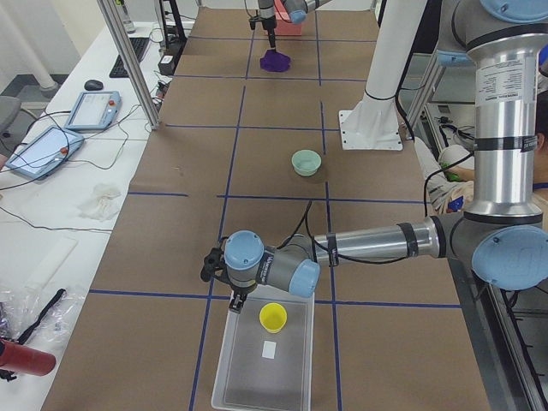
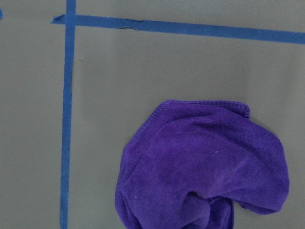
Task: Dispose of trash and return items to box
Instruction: 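Lower the right gripper onto the purple cloth and grasp it, then lift the cloth with the right gripper while the left reaches the green bowl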
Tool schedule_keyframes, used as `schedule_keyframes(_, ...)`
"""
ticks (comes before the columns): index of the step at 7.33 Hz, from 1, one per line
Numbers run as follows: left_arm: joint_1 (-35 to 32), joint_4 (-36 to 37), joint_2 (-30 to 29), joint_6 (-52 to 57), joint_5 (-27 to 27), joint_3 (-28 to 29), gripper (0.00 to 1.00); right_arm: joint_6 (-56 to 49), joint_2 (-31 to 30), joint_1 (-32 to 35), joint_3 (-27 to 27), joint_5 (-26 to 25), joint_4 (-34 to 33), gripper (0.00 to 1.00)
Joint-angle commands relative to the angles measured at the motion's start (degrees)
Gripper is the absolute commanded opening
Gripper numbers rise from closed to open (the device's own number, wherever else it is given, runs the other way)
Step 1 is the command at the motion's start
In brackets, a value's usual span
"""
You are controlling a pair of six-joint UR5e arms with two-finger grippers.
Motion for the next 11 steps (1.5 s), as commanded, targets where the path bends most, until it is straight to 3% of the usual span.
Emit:
schedule_keyframes(1,0.95,-0.06,-2.58,-8.18,-3.34,-3.1,0.8,3.91,0.96,-1.76,-1.68,-2.12,-0.07,0.85)
schedule_keyframes(2,4.87,-0.41,-2.84,-16.05,-3.79,-6.69,0.8,4.18,0.43,-1.93,-1.86,-2.3,-0.07,0.56)
schedule_keyframes(3,8.65,-0.58,-2.84,-21.61,-3.79,-9.68,0.8,4.53,0.25,-2.02,-2.13,-2.3,-0.07,0.14)
schedule_keyframes(4,12.43,-0.93,-2.93,-28.98,-3.88,-12.58,0.8,4.71,-0.27,-2.02,-2.48,-2.48,-0.16,0.0)
schedule_keyframes(5,17.08,-3.81,-2.84,-37.58,-3.27,-16.09,0.85,4.71,-0.36,-1.94,-2.65,-2.39,-0.16,0.0)
schedule_keyframes(6,23.04,-5.84,-3.02,-41.23,-2.91,-17.61,1.0,4.71,-0.02,-1.41,-2.05,-1.96,-0.16,0.0)
schedule_keyframes(7,26.5,-5.86,-3.11,-43.1,-1.43,-20.41,1.0,4.8,0.86,1.29,-1.69,-1.52,-0.16,0.0)
schedule_keyframes(10,40.91,-5.95,-6.26,-66.5,8.76,-26.4,1.0,4.02,1.48,15.76,6.46,-1.25,-1.04,0.0)
schedule_keyframes(11,46.86,-5.77,-8.36,-75.02,16.52,-26.5,1.0,2.71,1.31,20.95,7.27,-1.07,-1.04,0.0)
